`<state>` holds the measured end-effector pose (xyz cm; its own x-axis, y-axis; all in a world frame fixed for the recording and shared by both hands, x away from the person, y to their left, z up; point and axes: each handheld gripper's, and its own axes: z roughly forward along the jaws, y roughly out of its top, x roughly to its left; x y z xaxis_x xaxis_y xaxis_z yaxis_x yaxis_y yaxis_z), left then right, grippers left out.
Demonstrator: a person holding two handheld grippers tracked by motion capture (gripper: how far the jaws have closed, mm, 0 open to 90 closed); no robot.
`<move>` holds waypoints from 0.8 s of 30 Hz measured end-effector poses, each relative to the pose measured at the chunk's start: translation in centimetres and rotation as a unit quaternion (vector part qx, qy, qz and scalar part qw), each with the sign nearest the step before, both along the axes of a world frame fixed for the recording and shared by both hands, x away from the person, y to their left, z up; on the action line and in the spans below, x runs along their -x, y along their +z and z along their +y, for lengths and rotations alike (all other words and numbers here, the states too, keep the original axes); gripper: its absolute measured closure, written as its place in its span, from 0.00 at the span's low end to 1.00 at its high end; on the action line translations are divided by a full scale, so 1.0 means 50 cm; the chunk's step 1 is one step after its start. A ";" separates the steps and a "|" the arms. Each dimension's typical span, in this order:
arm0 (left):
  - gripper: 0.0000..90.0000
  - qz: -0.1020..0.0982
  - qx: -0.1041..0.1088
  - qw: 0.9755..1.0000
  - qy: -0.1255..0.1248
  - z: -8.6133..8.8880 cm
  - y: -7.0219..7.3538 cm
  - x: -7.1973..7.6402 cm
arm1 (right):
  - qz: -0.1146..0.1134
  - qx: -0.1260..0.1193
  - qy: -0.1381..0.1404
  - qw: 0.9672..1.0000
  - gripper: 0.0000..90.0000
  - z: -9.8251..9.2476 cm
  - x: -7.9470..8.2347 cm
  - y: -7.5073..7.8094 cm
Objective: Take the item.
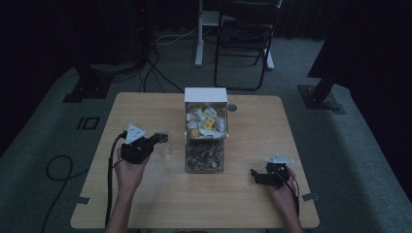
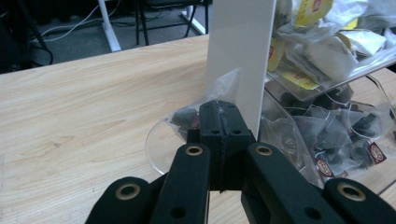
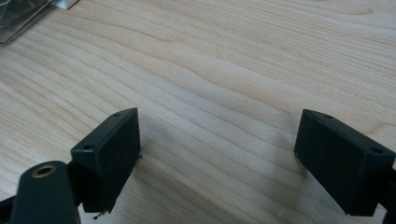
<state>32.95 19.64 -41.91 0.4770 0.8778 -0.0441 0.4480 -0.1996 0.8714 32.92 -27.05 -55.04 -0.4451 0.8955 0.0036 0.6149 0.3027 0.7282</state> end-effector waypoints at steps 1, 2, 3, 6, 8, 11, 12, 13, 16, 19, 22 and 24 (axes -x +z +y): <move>1.00 0.000 0.000 1.000 0.000 0.000 0.000 0.000 | 0.000 0.000 0.000 1.000 0.16 0.000 0.000 0.000; 1.00 0.001 0.002 1.000 0.003 -0.001 -0.003 -0.003 | 0.000 0.000 0.000 1.000 0.16 0.000 0.000 0.000; 1.00 0.001 0.002 1.000 0.003 -0.001 -0.003 -0.003 | 0.000 0.000 0.000 1.000 0.16 0.000 0.000 0.000; 1.00 0.003 0.002 1.000 0.007 -0.002 -0.008 -0.009 | 0.000 0.000 0.000 1.000 0.16 0.000 0.000 0.000; 1.00 0.005 0.002 1.000 0.008 -0.002 -0.012 -0.014 | 0.000 0.000 0.000 1.000 0.16 0.000 0.000 0.000; 1.00 0.008 0.003 1.000 0.011 -0.001 -0.016 -0.019 | 0.000 -0.001 0.000 1.000 0.16 0.000 0.000 0.000; 1.00 0.010 0.003 1.000 0.011 -0.001 -0.019 -0.022 | 0.000 0.000 0.000 1.000 0.16 0.000 0.000 0.000; 1.00 0.011 0.004 1.000 0.011 -0.002 -0.020 -0.023 | 0.000 0.000 0.000 1.000 0.16 0.000 0.000 0.000; 1.00 0.012 0.002 1.000 0.012 -0.002 -0.022 -0.026 | 0.000 0.000 0.000 1.000 0.16 0.000 0.000 0.000; 1.00 0.015 0.002 1.000 0.013 -0.003 -0.024 -0.030 | 0.000 0.000 0.000 1.000 0.16 0.000 0.000 0.000; 1.00 0.017 -0.001 1.000 0.015 -0.005 -0.027 -0.034 | 0.000 0.000 0.000 1.000 0.16 0.000 0.000 0.000; 0.89 0.018 0.001 1.000 0.016 -0.004 -0.030 -0.038 | 0.000 0.000 0.000 1.000 0.16 0.000 0.000 0.000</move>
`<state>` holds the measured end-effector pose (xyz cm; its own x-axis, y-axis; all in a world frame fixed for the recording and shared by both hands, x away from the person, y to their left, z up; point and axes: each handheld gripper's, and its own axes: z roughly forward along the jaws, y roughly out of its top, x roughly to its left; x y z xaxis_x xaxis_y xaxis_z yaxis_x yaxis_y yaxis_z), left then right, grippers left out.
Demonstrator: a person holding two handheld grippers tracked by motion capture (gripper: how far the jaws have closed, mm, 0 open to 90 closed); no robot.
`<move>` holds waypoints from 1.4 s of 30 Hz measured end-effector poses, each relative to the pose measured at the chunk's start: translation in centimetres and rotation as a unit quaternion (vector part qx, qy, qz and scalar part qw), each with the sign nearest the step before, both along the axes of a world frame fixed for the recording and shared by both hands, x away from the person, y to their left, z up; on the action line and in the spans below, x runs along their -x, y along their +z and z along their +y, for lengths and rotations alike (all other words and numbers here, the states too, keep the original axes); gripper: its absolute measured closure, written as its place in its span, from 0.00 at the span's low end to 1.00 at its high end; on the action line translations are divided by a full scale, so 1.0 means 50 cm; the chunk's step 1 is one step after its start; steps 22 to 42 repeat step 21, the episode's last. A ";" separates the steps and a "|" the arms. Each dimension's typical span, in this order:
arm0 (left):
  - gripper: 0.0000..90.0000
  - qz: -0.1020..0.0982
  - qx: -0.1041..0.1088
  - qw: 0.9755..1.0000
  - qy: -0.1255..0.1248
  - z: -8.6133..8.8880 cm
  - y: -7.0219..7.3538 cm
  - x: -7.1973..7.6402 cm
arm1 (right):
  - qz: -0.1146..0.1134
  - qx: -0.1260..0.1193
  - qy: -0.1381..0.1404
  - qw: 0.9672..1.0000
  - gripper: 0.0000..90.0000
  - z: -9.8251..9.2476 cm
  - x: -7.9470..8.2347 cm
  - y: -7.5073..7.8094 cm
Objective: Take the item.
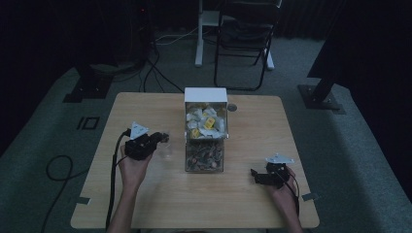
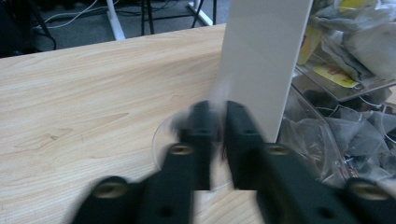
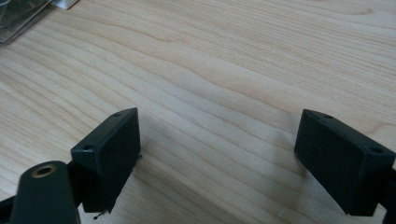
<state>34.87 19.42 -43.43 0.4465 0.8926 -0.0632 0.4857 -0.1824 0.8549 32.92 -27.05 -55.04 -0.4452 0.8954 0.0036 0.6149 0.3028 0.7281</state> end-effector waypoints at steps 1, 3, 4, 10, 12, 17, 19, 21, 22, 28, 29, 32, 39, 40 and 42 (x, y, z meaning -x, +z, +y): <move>0.84 0.001 0.003 1.000 -0.002 0.001 0.000 0.000 | 0.000 0.000 0.000 1.000 0.16 0.000 0.000 0.000; 0.82 0.000 0.005 1.000 -0.003 0.002 0.000 0.000 | 0.000 0.000 0.000 1.000 0.16 0.000 0.000 0.000; 0.80 -0.001 0.005 1.000 -0.002 0.002 0.000 0.001 | 0.000 0.000 0.000 1.000 0.16 0.000 0.000 0.000; 0.70 -0.008 0.008 1.000 0.011 0.011 0.005 0.009 | 0.000 0.000 0.000 1.000 0.16 0.000 0.000 0.000; 0.70 -0.009 0.006 1.000 0.012 0.014 0.005 0.011 | 0.000 0.000 0.000 1.000 0.16 0.000 0.000 0.000; 0.67 -0.009 0.004 1.000 0.019 0.019 0.005 0.015 | 0.000 0.000 0.000 1.000 0.16 0.000 0.000 0.000; 0.67 -0.008 0.007 1.000 0.021 0.023 0.003 0.015 | 0.000 0.000 0.000 1.000 0.16 0.000 0.000 0.000; 0.67 -0.007 0.006 1.000 0.023 0.026 0.003 0.016 | 0.000 0.000 0.000 1.000 0.16 0.000 0.000 0.000; 0.67 -0.007 0.006 1.000 0.023 0.026 0.003 0.016 | 0.000 0.000 0.000 1.000 0.16 0.000 0.000 0.000; 0.67 -0.007 0.006 1.000 0.023 0.026 0.003 0.016 | 0.000 0.000 0.000 1.000 0.16 0.000 0.000 0.000; 0.67 -0.007 0.006 1.000 0.023 0.026 0.003 0.016 | 0.000 0.000 0.000 1.000 0.16 0.000 0.000 0.000; 0.67 -0.007 0.006 1.000 0.023 0.026 0.003 0.016 | 0.000 0.000 0.000 1.000 0.16 0.000 0.000 0.000; 0.67 -0.007 0.006 1.000 0.023 0.026 0.003 0.016 | 0.000 0.000 0.000 1.000 0.16 0.000 0.000 0.000; 0.67 -0.007 0.006 1.000 0.023 0.026 0.003 0.016 | 0.000 0.000 0.000 1.000 0.16 0.000 0.000 0.000; 0.67 -0.007 0.006 1.000 0.023 0.026 0.003 0.016 | 0.000 0.000 0.000 1.000 0.16 0.000 0.000 0.000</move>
